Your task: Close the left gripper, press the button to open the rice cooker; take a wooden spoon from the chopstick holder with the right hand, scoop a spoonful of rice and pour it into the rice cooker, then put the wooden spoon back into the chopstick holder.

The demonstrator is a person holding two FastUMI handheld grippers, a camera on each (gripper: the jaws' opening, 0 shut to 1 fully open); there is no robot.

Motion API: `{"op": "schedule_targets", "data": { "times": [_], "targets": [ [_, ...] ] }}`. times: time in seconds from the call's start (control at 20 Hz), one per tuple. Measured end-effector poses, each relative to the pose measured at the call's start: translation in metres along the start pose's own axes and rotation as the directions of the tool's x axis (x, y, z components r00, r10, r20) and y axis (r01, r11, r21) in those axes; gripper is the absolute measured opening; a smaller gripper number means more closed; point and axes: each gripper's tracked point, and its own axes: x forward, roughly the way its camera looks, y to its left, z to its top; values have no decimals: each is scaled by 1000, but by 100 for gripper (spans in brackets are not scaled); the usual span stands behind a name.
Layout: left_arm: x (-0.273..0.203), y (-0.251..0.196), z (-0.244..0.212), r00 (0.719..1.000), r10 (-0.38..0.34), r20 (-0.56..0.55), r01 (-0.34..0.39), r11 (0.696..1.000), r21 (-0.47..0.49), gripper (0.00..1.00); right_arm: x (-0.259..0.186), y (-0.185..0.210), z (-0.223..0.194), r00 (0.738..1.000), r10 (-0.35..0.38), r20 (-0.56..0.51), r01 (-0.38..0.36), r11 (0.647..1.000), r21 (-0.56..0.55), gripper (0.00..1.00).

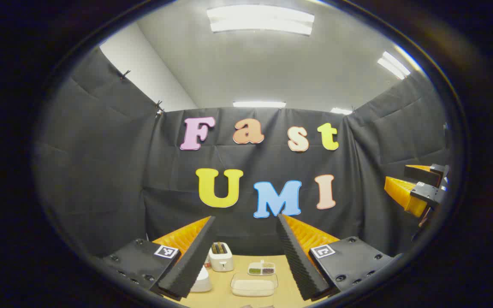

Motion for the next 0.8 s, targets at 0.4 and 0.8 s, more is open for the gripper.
{"op": "schedule_targets", "data": {
  "times": [0.4,0.8],
  "targets": [
    [-5,3,-5,1000,18,-3,-18,1000,8,96,0,0,-17,998,-12,-67,13,1000,9,94],
    [-7,3,-4,999,39,3,-39,998,48,99,2,2,-27,994,19,-110,-5,992,128,95]
  ]
}}
